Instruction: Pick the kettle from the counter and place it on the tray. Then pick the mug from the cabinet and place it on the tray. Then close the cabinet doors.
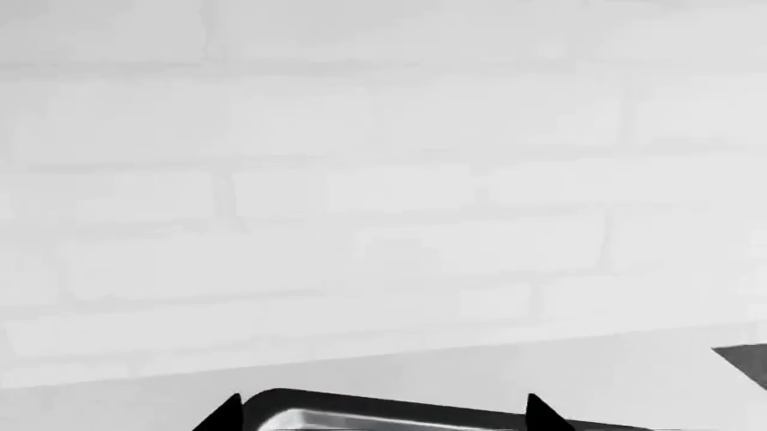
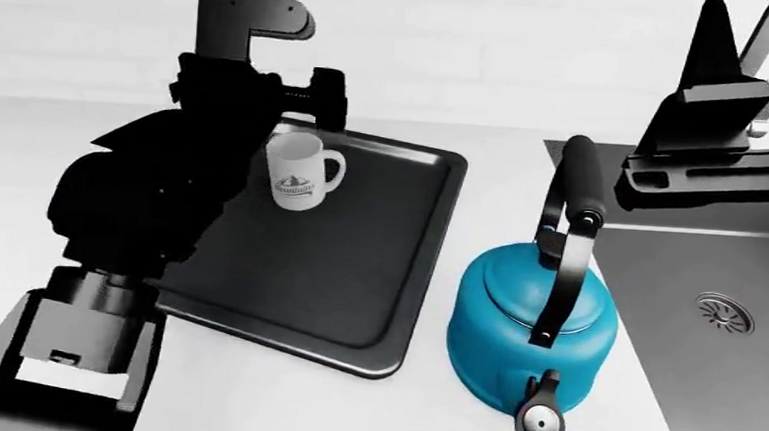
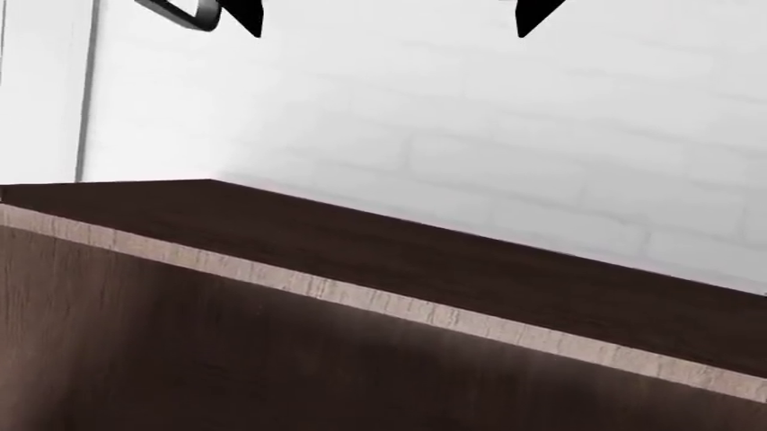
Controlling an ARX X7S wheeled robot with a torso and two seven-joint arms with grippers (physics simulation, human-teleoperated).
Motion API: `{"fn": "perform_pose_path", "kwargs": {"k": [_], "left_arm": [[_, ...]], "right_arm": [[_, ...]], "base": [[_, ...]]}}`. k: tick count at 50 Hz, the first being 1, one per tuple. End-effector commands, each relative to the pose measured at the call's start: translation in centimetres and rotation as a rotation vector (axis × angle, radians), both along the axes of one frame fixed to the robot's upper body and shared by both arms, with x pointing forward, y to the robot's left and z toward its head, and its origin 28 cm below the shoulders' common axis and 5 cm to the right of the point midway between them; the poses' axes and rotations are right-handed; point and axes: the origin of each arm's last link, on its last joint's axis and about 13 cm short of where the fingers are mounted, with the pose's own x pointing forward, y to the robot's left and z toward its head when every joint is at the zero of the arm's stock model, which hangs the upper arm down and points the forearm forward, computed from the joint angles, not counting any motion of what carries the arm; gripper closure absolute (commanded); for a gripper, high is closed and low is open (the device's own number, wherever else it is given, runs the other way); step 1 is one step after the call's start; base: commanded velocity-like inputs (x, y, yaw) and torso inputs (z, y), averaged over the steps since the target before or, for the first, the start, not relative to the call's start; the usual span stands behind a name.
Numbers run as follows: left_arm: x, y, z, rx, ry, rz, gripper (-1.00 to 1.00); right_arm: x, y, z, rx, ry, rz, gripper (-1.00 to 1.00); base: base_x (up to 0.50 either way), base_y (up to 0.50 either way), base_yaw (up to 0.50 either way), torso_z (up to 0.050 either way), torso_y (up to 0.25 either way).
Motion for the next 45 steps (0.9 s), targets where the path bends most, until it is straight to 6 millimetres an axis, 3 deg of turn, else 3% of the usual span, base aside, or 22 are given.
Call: {"fn": "perform_pose_path", "kwargs": {"k": [1, 5, 10, 29, 45], "left_arm": [[-4.8, 0.6, 4.7, -0.014, -0.169, -0.083, -1.00], [-6.4, 1.2, 5.5, -0.027, -0.201, -0.090, -1.00], [-7.0, 2.1, 5.2, -0.026, -0.210, -0.075, -1.00], [-7.3, 3.8, 3.8, -0.041, -0.195, -0.030, -1.00], [-7.2, 4.5, 3.3, -0.052, -0.182, -0.014, -1.00]], "right_arm": [[-0.9, 0.7, 0.5, 0.042, 0.136, -0.010, -1.00], [-1.4, 1.3, 0.5, 0.074, 0.219, 0.000, -1.00], [-1.3, 1.9, 0.2, 0.100, 0.299, 0.021, -1.00], [0.1, 4.2, -1.2, 0.138, 0.429, 0.073, -1.00], [1.9, 4.7, -2.8, 0.150, 0.489, 0.056, -1.00]], "base": [[0.00, 0.00, 0.00, 0.000, 0.000], [0.00, 0.00, 0.00, 0.000, 0.000], [0.00, 0.00, 0.00, 0.000, 0.000], [0.00, 0.00, 0.00, 0.000, 0.000], [0.00, 0.00, 0.00, 0.000, 0.000]]}}
